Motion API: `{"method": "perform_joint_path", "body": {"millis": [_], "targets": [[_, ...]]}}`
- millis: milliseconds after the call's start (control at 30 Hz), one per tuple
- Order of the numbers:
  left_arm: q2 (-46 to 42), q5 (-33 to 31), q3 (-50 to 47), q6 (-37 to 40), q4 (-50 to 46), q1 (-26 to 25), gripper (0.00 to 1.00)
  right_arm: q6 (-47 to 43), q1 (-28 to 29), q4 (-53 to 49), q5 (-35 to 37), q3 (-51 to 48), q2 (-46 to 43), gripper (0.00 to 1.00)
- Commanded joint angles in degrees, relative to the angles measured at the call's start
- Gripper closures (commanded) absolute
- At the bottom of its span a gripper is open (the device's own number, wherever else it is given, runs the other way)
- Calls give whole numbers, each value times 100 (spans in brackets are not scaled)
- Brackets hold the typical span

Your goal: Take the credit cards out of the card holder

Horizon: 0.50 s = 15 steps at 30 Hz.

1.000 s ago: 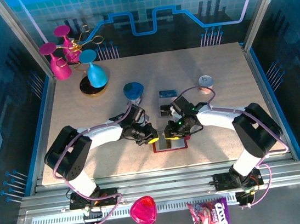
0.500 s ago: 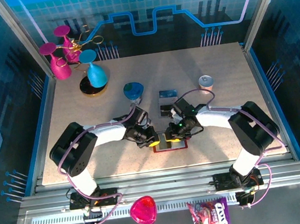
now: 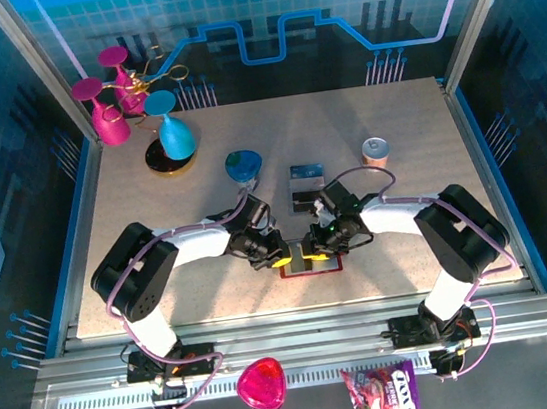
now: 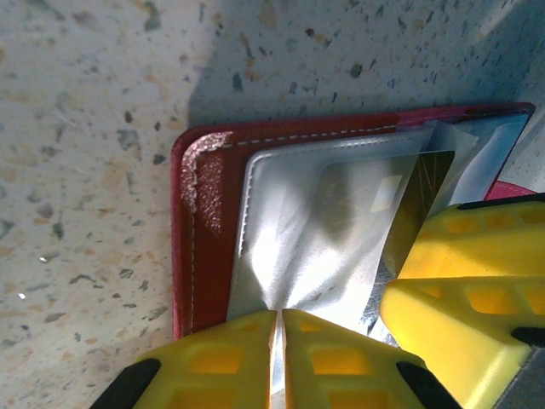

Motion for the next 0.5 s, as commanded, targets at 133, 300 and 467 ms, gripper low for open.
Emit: {"method": "perform_joint_path", "body": {"millis": [133, 300, 467], "targets": [[143, -96, -209, 65, -98, -27, 89, 434, -211, 794, -432, -454, -167, 76], [132, -100, -226, 50, -86, -30, 89, 457, -262, 863, -469, -520, -282, 79], [144, -108, -217, 49, -94, -29, 89, 461, -268, 860, -476, -521, -355, 81]]}}
